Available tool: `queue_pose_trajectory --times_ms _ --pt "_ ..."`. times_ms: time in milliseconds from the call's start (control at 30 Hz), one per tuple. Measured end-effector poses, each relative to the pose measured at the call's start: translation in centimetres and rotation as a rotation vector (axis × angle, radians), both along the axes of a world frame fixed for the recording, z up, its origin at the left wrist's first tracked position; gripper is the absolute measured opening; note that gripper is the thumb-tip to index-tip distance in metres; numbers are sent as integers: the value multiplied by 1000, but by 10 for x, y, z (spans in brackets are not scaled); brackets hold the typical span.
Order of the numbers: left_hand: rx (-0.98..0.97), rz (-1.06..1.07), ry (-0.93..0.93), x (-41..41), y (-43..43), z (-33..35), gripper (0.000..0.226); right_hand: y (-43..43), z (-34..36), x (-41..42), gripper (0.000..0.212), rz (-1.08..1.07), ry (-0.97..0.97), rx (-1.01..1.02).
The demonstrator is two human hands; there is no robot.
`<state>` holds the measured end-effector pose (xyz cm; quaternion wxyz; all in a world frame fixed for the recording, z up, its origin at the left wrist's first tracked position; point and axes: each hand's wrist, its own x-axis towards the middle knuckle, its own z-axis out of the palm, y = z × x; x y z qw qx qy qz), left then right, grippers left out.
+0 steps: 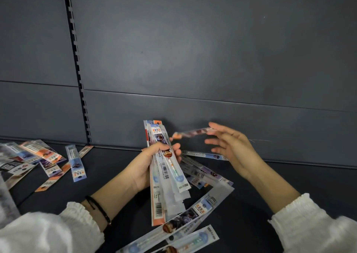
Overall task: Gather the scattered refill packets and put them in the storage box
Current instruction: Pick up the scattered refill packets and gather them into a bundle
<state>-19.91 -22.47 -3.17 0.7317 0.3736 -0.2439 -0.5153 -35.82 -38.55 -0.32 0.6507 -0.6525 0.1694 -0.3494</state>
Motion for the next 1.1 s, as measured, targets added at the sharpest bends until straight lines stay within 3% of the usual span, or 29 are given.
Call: queue_pose_trajectory --times_ms 200,367,533,667,867,1100 --pt "-46 -27 33 4 0 -2 26 8 -7 5 25 -249 79 -255" --pt "-50 -6 42 6 -2 -4 30 9 -8 4 23 -358 134 -271" --pt "-53 4 12 5 -1 -3 35 13 -3 3 23 -246 225 -17" --pt "-68 -5 -38 6 -1 -2 23 18 -2 4 30 13 290 70" --pt "-97 32 -259 -1 2 3 18 46 0 8 22 241 436 -41" --pt "-87 136 -343 -8 4 5 22 62 -2 12 20 181 410 -281"
